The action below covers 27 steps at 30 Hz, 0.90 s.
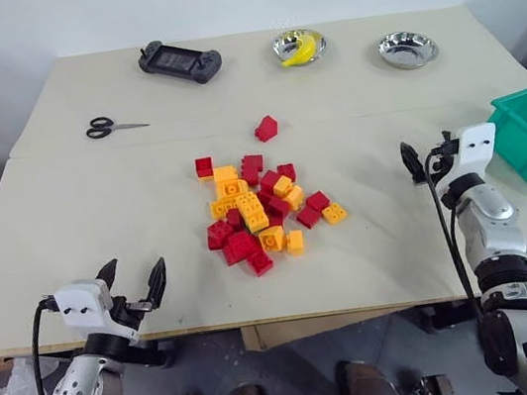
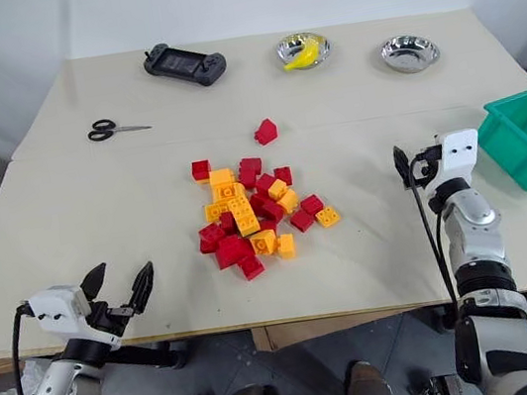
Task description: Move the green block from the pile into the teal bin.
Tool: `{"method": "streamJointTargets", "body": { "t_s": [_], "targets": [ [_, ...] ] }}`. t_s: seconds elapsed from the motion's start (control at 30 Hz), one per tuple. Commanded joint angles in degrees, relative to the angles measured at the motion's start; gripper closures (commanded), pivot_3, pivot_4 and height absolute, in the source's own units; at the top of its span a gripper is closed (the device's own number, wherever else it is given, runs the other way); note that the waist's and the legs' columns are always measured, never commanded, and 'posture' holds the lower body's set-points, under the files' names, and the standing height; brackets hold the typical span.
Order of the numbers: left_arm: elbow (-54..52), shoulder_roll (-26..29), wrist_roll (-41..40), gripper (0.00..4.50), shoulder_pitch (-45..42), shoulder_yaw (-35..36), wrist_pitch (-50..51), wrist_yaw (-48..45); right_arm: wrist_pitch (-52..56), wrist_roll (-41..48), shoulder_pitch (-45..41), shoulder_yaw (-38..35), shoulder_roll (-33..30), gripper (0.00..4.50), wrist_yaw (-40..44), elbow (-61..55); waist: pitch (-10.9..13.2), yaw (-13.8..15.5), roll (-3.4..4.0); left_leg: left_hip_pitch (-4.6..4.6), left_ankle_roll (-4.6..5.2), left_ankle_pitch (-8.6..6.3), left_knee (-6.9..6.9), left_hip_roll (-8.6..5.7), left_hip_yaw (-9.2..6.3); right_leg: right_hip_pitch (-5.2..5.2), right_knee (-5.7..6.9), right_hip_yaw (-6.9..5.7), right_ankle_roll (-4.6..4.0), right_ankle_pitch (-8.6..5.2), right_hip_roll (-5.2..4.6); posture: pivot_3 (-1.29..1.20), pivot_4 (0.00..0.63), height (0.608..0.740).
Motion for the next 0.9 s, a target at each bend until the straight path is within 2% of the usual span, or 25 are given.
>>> {"method": "streamJointTargets", "body": {
  "t_s": [0.03,0.2,0.3,0.37,0.5,0.6,0.7,0.83,0.9],
  "targets": [
    [-1.37,1.34,0.42,0.0,-0.73,0.82,0.41,0.67,-1.82,0.93,-0.79,-0.51,-1.26,0.05,1.59,-0.75,0.0,-0.06,0.0,0.0,0.0,0.0,-0.01,0.0,0.0,0.0,0.0,0.0,0.0,0.0,0.0,0.0,0.15,0.74],
    [-0.48,2.3,-2.79,0.0,-2.68,2.11,-1.35,-2.95,-1.05,2.82,0.89,-0.7,-1.77,0.05,5.68,-4.31,0.0,-0.03,0.0,0.0,0.0,0.0,0.0,0.01,0.0,0.0,-0.01,0.0,0.0,0.0,0.02,0.0,0.15,0.74],
    [4.26,10.2,-2.32,0.0,-5.75,0.95,-4.05,-13.81,3.66,8.0,6.18,0.46,-4.37,0.05,17.21,-15.34,0.04,0.52,0.06,-0.01,0.0,0.0,-0.03,0.02,-0.01,0.0,-0.03,-0.03,-0.01,0.0,0.03,0.0,0.15,0.74],
    [7.74,13.42,-3.07,0.0,-7.83,1.22,-5.1,-17.85,6.8,10.88,9.14,0.75,-5.74,0.05,21.79,-21.35,0.06,1.02,0.15,-0.02,0.0,0.0,-0.01,0.02,-0.01,-0.01,-0.04,-0.03,-0.01,0.0,0.05,0.0,0.15,0.74],
    [19.23,22.13,-3.92,0.0,-19.07,-0.47,-7.69,-30.38,17.85,18.0,18.52,0.53,-13.36,0.05,31.87,-36.56,0.06,1.95,0.27,-0.02,0.01,-0.01,0.0,0.04,0.01,-0.02,-0.01,-0.03,-0.03,0.01,0.07,0.0,0.15,0.74],
    [23.21,24.15,-4.65,0.0,-25.35,-3.65,-7.49,-37.25,21.68,19.79,23.46,0.78,-17.4,0.61,36.58,-41.45,0.06,2.02,0.27,-0.02,-0.01,-0.02,0.0,0.06,0.04,-0.02,-0.07,-0.03,-0.04,0.02,0.11,0.0,0.15,0.74],
    [25.35,24.21,-4.87,0.0,-28.62,-7.19,-6.93,-43.0,20.59,17.59,26.78,3.16,-20.64,1.68,41.81,-43.39,0.06,1.79,0.27,0.0,-0.01,-0.04,-0.02,0.06,0.06,0.0,-0.07,-0.02,-0.04,0.02,0.1,0.0,0.15,0.74],
    [26.71,22.47,-4.8,0.0,-29.96,-9.18,-6.77,-44.74,21.74,17.35,27.08,6.12,-19.61,3.03,42.51,-46.36,0.06,0.96,0.26,0.04,-0.01,-0.04,-0.06,0.1,0.13,-0.02,-0.06,0.0,-0.04,0.02,0.13,0.0,0.15,0.74],
    [26.25,21.18,-4.46,0.0,-29.22,-9.44,-6.96,-44.09,26.91,20.65,25.92,9.79,-16.49,3.72,40.59,-52.29,0.06,0.9,0.25,0.07,-0.03,-0.03,-0.04,0.13,0.14,-0.02,-0.04,0.01,-0.04,0.02,0.14,0.0,0.15,0.74]
  ]
}}
